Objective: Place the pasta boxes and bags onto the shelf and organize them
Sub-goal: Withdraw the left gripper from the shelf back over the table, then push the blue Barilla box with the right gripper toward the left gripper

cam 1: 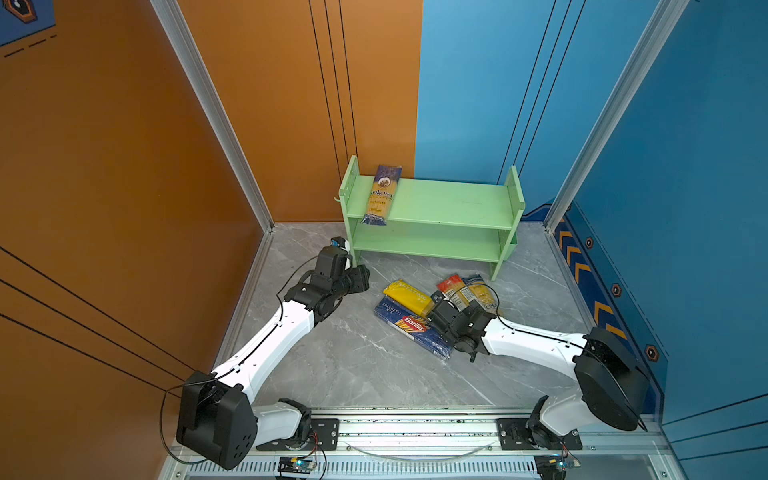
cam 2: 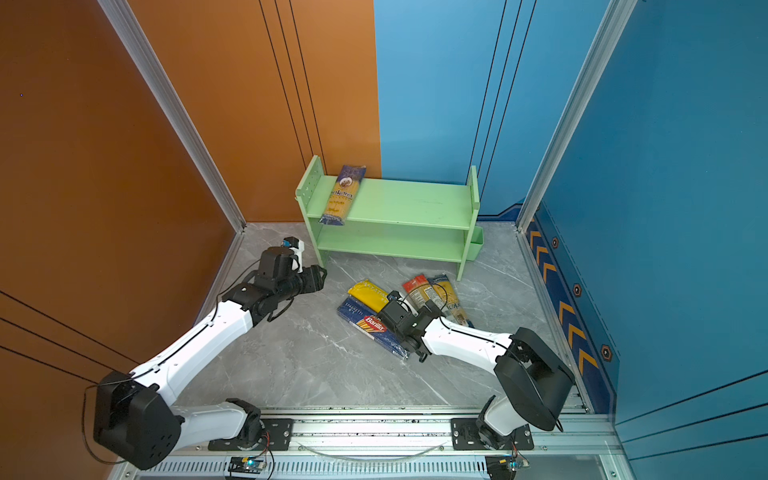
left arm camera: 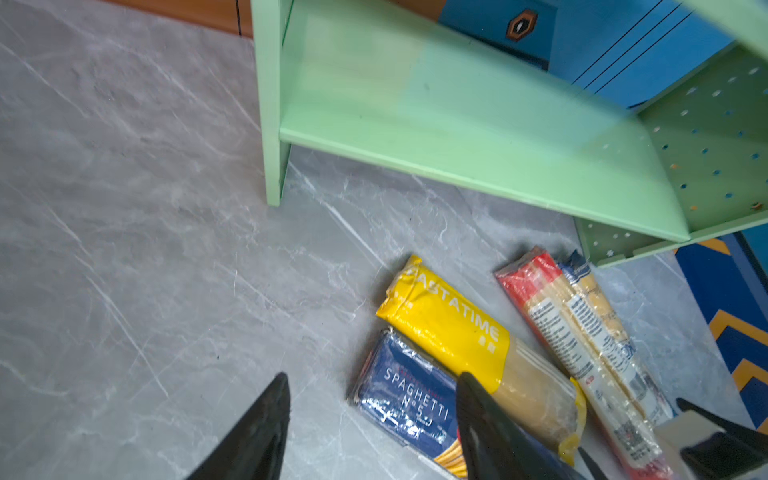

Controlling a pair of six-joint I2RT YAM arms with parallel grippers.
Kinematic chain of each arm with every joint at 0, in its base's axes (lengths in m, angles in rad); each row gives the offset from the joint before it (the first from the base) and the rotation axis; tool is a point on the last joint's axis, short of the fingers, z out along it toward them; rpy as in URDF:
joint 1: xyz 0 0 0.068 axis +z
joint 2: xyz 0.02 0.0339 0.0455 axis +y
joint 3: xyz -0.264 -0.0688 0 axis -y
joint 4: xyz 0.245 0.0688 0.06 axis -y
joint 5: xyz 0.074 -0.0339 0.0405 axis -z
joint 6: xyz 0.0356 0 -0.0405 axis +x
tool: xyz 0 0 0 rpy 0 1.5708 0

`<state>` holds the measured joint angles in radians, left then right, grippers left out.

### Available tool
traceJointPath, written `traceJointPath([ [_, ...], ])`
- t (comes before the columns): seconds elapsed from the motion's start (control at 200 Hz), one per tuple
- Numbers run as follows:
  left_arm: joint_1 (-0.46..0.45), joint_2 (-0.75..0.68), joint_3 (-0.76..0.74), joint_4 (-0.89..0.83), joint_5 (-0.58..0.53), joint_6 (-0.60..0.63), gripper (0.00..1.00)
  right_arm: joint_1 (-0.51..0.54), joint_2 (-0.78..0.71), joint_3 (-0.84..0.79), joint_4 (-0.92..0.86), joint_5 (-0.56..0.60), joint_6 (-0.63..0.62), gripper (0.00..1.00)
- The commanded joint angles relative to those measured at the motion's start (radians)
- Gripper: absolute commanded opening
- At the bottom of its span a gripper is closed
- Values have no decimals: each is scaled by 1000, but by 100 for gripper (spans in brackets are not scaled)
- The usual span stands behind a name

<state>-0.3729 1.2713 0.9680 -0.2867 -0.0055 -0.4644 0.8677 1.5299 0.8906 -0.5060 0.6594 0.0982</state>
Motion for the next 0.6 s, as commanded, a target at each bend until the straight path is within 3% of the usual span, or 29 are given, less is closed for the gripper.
traceJointPath([
  [0.0, -12, -36, -56, 16, 22, -39, 65, 20, 51, 51, -91, 23, 17, 100],
  [0.225, -18, -84, -133, 4, 31, -53, 65, 86, 155, 129, -139, -80, -30, 100],
  [0.375, -22, -125, -202, -11, 30, -72, 64, 139, 224, 192, -136, -213, -52, 100],
  [0.596, -27, -192, -292, -40, 7, -94, 65, 184, 365, 357, -127, -287, -50, 100],
])
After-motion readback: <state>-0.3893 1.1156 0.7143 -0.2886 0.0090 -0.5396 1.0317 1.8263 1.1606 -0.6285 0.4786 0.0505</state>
